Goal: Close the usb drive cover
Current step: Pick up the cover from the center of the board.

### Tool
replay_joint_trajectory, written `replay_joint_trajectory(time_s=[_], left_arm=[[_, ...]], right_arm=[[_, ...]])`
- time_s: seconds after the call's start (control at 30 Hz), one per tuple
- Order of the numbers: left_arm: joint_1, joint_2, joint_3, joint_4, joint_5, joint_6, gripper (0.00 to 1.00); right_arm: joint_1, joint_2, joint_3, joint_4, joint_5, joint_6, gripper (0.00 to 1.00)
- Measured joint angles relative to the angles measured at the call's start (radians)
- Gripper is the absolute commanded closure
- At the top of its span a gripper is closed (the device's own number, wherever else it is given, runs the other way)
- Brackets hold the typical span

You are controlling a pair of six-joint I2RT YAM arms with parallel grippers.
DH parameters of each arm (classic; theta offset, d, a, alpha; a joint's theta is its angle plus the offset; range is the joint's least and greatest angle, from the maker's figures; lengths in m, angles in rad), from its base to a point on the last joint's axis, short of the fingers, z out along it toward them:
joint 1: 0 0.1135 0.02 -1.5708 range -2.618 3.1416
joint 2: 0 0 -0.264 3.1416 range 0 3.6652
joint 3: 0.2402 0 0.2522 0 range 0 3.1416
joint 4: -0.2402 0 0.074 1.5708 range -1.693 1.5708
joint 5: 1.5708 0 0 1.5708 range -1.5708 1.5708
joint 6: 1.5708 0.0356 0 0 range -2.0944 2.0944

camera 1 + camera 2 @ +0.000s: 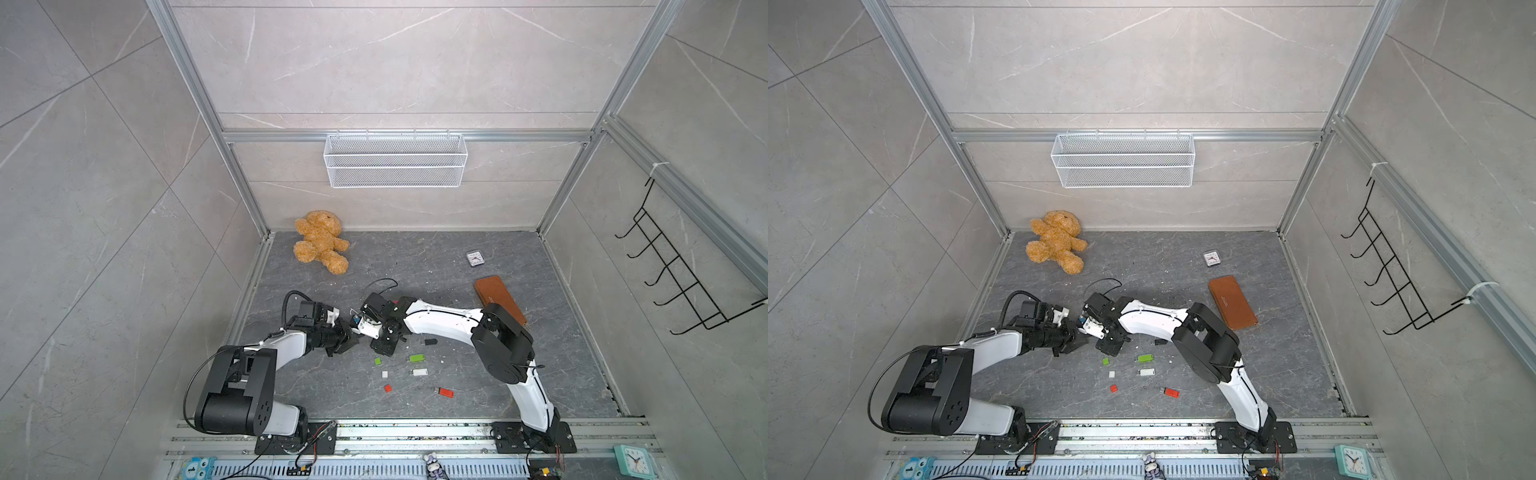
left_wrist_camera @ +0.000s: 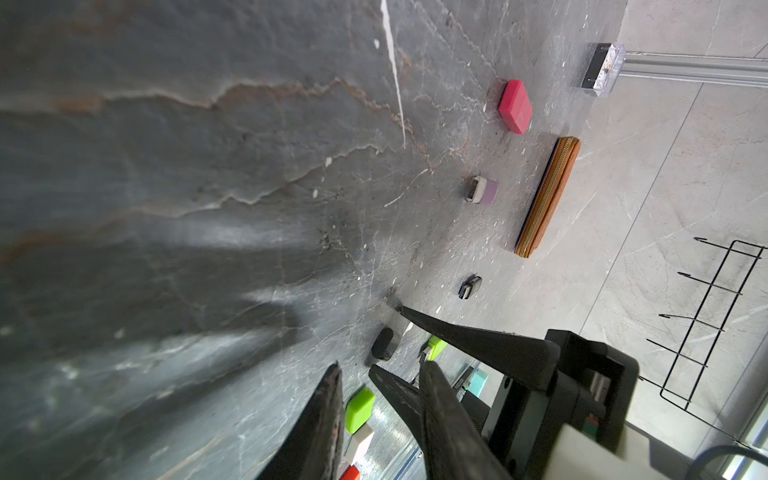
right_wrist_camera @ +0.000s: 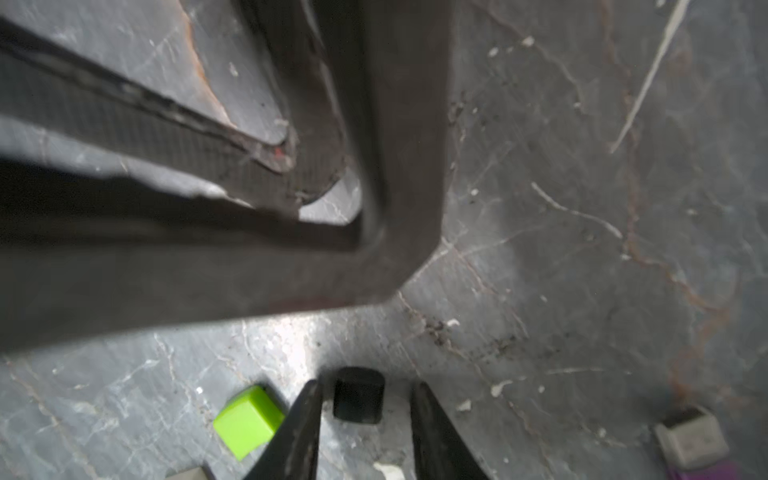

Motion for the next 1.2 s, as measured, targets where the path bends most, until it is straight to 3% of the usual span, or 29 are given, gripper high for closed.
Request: replay_joint_trajectory(time_s=[0.57,1.2], left_arm=[[0.0,0.0,0.0,0.0,0.0,0.0,0.65],[0.0,0.0,-0.002,0.0,0.0,0.0,0.65]], right_arm=[[0.001,0.0,0.0,-0.02,0.003,-0.016,0.7],[0.0,0.029,0.055,-0.086,-0.002,-0.046,0.71]])
